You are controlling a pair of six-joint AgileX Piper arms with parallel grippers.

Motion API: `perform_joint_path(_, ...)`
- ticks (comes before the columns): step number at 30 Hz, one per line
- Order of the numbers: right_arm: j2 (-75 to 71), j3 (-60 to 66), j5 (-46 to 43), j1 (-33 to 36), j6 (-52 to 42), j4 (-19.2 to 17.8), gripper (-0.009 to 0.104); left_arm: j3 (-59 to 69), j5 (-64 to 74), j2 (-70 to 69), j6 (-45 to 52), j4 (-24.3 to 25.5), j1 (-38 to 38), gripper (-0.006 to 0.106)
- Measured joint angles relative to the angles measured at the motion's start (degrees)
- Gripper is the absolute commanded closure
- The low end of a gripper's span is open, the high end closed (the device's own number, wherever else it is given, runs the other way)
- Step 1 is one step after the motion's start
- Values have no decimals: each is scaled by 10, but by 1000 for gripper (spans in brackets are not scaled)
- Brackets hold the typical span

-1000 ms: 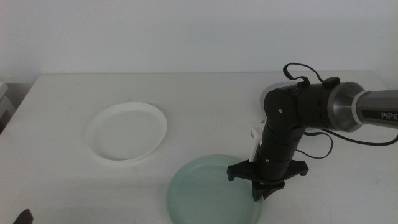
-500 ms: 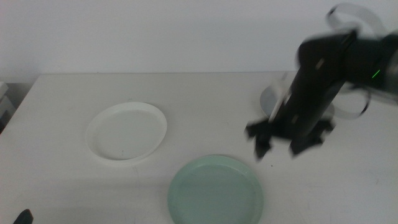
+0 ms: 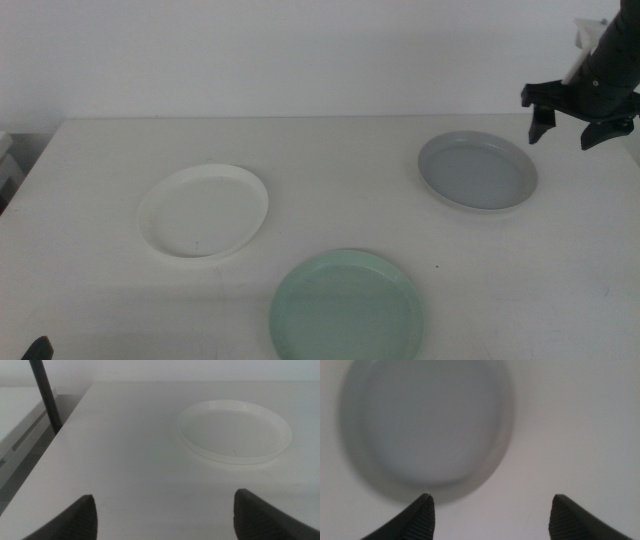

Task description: Stack the three bowls on top of each other.

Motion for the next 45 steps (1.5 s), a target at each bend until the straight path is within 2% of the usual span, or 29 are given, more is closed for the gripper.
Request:
perform_joint_path(4,67,-39,-24,-21,-20,0,41,0,0,0,0,0,0,-4)
perform_joint_path(15,218,-119,-68,-23,-47,9,49,0,0,0,0,0,0,-4)
perform_joint_path(17,234,-131,-68,-23,-48,14,56,0,0,0,0,0,0,-4)
perform_joint_path(18,237,-138,-72,-24,-50,16,64,0,0,0,0,0,0,-4)
perform_joint_path(21,242,-145,-78,-24,-55,21,95,0,0,0,0,0,0,-4)
perform_joint_path(26,223,-140,-72,-25,-75,22,96,0,0,0,0,0,0,-4)
perform_joint_path(29,168,-96,-82,-22,-86,43,96,0,0,0,0,0,0,-4)
perform_joint_path(33,40,31,-142,4,-107,80,96,0,0,0,0,0,0,-4)
perform_joint_path(37,-100,170,-192,63,-112,113,96,0,0,0,0,0,0,-4)
perform_joint_path(45,-260,367,-239,194,-87,143,96,1,0,0,0,0,0,-4)
